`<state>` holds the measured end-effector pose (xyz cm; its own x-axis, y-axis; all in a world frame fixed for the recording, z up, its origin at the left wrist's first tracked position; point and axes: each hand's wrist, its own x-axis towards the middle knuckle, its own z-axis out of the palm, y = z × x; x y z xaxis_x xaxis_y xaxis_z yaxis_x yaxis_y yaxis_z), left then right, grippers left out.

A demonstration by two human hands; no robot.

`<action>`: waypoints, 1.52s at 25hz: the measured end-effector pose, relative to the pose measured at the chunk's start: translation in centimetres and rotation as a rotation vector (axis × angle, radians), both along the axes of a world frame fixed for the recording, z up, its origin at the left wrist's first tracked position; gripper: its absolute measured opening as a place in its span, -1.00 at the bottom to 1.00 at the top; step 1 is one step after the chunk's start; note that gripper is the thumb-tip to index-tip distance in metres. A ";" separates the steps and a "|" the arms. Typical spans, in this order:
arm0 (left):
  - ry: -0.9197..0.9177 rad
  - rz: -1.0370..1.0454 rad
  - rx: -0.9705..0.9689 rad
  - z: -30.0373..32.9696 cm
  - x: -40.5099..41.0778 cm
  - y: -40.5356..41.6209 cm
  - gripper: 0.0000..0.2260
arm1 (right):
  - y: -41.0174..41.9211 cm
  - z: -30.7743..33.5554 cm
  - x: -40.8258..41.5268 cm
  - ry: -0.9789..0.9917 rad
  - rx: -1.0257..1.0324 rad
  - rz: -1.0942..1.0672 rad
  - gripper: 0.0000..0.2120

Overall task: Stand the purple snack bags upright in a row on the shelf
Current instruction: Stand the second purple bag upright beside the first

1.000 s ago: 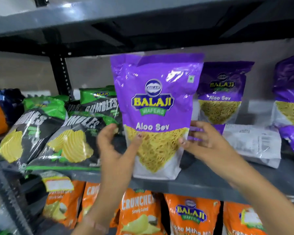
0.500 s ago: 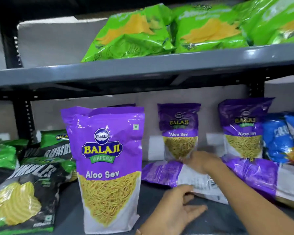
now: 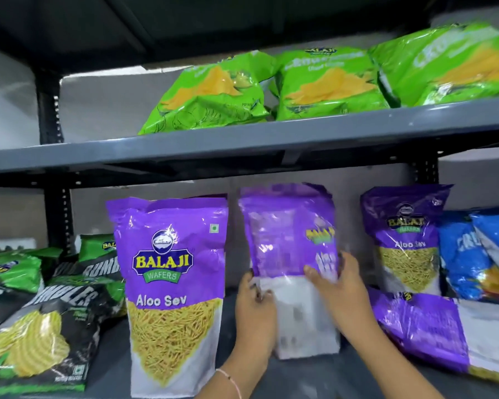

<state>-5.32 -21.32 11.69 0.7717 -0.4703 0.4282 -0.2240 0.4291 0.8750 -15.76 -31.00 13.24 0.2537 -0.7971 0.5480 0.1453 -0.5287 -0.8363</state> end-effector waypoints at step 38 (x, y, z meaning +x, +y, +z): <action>0.036 -0.222 0.315 -7.0 -0.7 0.7 -0.48 | 2.9 -6.2 -2.8 -0.179 0.359 0.238 -0.24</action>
